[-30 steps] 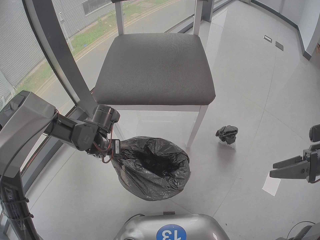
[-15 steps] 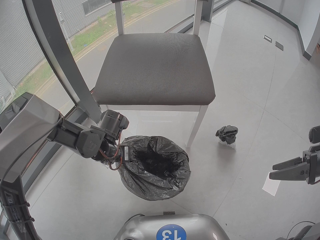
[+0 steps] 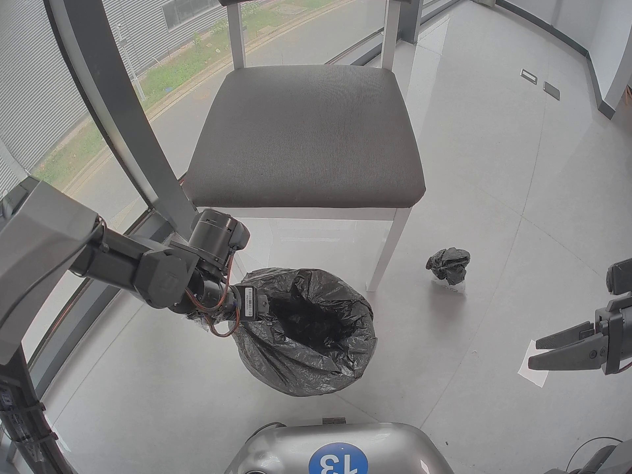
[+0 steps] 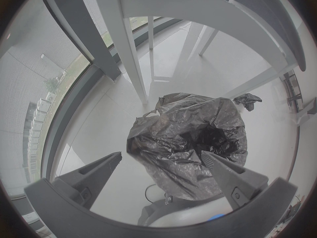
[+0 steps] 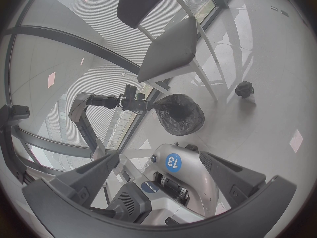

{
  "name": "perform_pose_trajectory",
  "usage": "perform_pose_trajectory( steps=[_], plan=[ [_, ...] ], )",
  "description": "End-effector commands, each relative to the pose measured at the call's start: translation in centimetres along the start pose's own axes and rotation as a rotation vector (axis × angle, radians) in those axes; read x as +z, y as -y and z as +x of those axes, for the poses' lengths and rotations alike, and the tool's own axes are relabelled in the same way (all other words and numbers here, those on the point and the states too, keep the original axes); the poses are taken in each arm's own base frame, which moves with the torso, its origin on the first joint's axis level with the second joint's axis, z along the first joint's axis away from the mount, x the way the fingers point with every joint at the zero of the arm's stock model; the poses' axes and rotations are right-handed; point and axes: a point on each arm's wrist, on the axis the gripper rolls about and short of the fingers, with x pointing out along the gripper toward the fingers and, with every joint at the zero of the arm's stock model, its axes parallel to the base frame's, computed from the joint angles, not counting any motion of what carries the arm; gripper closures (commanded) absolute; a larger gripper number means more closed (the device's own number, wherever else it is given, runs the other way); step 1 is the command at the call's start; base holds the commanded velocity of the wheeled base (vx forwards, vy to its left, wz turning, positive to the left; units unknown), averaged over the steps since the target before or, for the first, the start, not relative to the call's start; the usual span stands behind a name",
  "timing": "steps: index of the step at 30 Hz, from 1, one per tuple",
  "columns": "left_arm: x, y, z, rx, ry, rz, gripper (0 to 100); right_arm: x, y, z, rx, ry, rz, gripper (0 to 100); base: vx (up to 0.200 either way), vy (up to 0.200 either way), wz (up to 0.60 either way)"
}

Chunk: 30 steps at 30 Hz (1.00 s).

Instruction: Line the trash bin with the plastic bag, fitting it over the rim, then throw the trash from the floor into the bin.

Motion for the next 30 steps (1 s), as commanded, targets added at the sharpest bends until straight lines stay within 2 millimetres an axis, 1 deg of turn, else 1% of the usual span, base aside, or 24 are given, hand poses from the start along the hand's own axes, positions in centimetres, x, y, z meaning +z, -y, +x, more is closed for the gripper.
perform_pose_trajectory(
  steps=[1,2,4,6,9,11,13,14,15,17,21,23,25,30],
  plan=[
    [0.2,-1.0,-3.2,-0.019,0.026,-0.033,0,-1.3,0.2,0.0,0.002,-0.034,0.015,0,0.000,0.000,0.00],
    [0.2,-1.2,-3.5,-0.017,0.029,-0.039,0,-1.6,0.2,0.1,0.001,-0.039,0.018,0,0.000,0.000,0.00],
    [-0.3,-2.3,-5.3,-0.013,0.049,-0.056,0,-2.6,0.6,0.2,-0.004,-0.059,0.035,0,0.000,0.000,0.00],
    [-0.3,-2.8,-6.2,-0.012,0.069,-0.061,0,-3.2,0.8,0.3,-0.009,-0.070,0.044,0,0.000,0.000,0.00],
    [-0.1,-2.8,-6.9,-0.013,0.093,-0.054,0,-4.0,1.3,0.5,-0.017,-0.088,0.064,0,0.000,0.000,0.00],
    [-0.3,-2.3,-7.0,-0.024,0.091,-0.041,0,-4.3,1.6,0.7,-0.025,-0.096,0.082,0,0.000,0.000,0.00],
    [-0.9,-1.0,-7.1,-0.052,0.081,-0.009,0,-4.6,1.9,0.7,-0.038,-0.089,0.099,0,0.000,0.000,0.00],
    [-0.9,-1.0,-7.1,-0.052,0.081,-0.009,0,-4.6,1.9,0.7,-0.038,-0.089,0.099,0,0.000,0.000,0.00],
    [-1.4,0.3,-7.2,-0.082,0.073,0.026,0,-4.9,2.2,0.7,-0.056,-0.083,0.118,0,0.000,0.000,0.00],
    [-1.2,1.4,-6.6,-0.107,0.089,0.033,0,-4.8,2.4,0.6,-0.072,-0.074,0.131,0,0.000,0.000,0.00],
    [-0.8,4.3,-4.2,-0.159,0.122,0.070,0,-4.4,2.8,0.5,-0.099,-0.058,0.157,0,0.000,0.000,0.00],
    [-0.4,5.3,-3.1,-0.168,0.126,0.075,0,-4.1,2.8,0.5,-0.101,-0.054,0.159,0,0.000,0.000,0.00],
    [-0.4,5.9,-2.1,-0.169,0.113,0.082,0,-3.4,2.7,0.4,-0.102,-0.044,0.158,0,0.000,0.000,0.00],
    [-0.8,5.5,-1.0,-0.163,0.076,0.078,0,-1.2,2.4,0.4,-0.110,-0.020,0.180,0,0.000,0.000,0.00]
  ],
)
